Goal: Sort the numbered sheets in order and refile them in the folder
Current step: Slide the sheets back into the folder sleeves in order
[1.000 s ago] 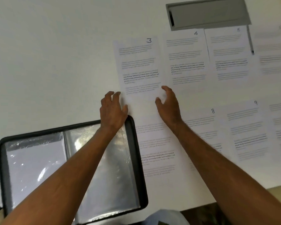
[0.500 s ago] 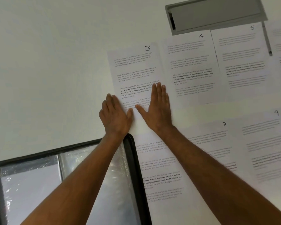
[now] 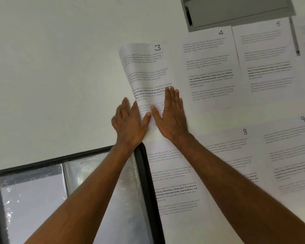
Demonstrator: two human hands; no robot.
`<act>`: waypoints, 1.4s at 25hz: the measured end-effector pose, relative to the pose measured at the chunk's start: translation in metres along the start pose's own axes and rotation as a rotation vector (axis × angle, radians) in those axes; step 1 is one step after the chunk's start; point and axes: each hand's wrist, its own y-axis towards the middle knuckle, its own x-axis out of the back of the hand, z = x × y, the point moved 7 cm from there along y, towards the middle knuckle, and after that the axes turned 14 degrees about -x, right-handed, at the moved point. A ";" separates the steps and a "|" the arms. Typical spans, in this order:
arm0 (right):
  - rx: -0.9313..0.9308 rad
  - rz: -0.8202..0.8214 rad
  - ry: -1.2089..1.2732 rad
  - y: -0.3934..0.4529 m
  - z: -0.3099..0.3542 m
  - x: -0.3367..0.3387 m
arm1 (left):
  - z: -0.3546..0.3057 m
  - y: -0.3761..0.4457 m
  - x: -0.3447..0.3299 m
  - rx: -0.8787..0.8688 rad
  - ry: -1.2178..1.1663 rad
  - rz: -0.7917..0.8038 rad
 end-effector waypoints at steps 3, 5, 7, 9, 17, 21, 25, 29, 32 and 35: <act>-0.010 0.013 0.060 0.001 -0.001 0.002 | -0.016 -0.001 0.011 -0.018 -0.449 -0.163; -0.016 0.025 0.102 0.002 -0.001 0.004 | -0.013 -0.002 0.012 0.140 -0.842 -0.257; -0.035 0.049 0.161 0.002 0.000 0.007 | -0.003 -0.005 0.013 0.291 -1.019 -0.313; -0.065 0.079 0.214 0.001 0.001 0.010 | 0.006 -0.006 0.015 0.326 -1.008 -0.301; -0.138 0.061 0.475 -0.039 -0.003 0.022 | 0.034 -0.046 0.039 0.364 -0.971 -0.261; -0.312 0.041 0.659 -0.068 -0.010 0.026 | 0.055 -0.090 0.049 0.381 -1.050 -0.237; -0.549 0.166 1.056 -0.108 -0.010 0.025 | 0.079 -0.138 0.049 0.385 -1.114 -0.207; -0.538 0.299 1.109 -0.150 0.003 0.016 | 0.101 -0.180 0.047 0.405 -1.143 -0.168; -0.504 0.347 1.120 -0.188 0.016 0.007 | 0.111 -0.206 0.048 0.404 -1.179 -0.139; -0.502 0.354 1.081 -0.220 0.020 -0.008 | 0.121 -0.225 0.047 0.362 -1.168 -0.094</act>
